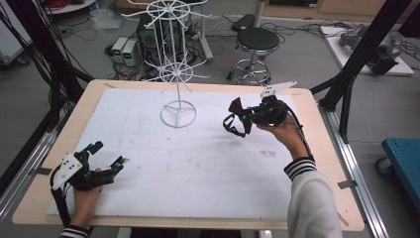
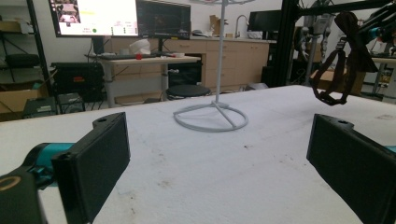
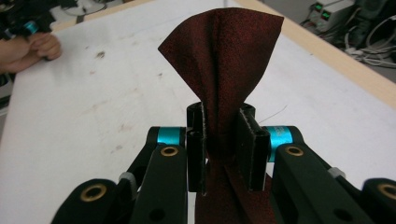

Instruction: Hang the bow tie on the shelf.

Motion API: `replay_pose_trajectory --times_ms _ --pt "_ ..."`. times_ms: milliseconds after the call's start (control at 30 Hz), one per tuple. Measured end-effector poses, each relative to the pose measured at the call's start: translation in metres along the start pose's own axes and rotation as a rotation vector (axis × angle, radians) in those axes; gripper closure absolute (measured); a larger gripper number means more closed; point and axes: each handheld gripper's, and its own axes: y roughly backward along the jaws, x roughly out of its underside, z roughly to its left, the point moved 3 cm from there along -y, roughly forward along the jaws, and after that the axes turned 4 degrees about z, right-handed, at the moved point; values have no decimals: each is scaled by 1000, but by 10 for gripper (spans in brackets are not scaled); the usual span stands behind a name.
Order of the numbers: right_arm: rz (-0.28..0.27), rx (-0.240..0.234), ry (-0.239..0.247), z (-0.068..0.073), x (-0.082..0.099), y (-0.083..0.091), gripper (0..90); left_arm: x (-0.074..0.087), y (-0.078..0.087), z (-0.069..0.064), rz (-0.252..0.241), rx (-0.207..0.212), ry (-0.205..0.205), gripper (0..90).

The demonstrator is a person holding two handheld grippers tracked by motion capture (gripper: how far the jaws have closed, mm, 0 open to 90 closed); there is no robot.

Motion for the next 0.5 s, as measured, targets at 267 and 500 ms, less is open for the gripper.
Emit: replay_pose_trajectory --times_ms 267,500 --pt "-85 81 -30 1 -13 -2 759 0 0 0 0 0 0 64" --pt "-131 136 -58 1 -20 -4 758 0 0 0 -4 0 4 64"
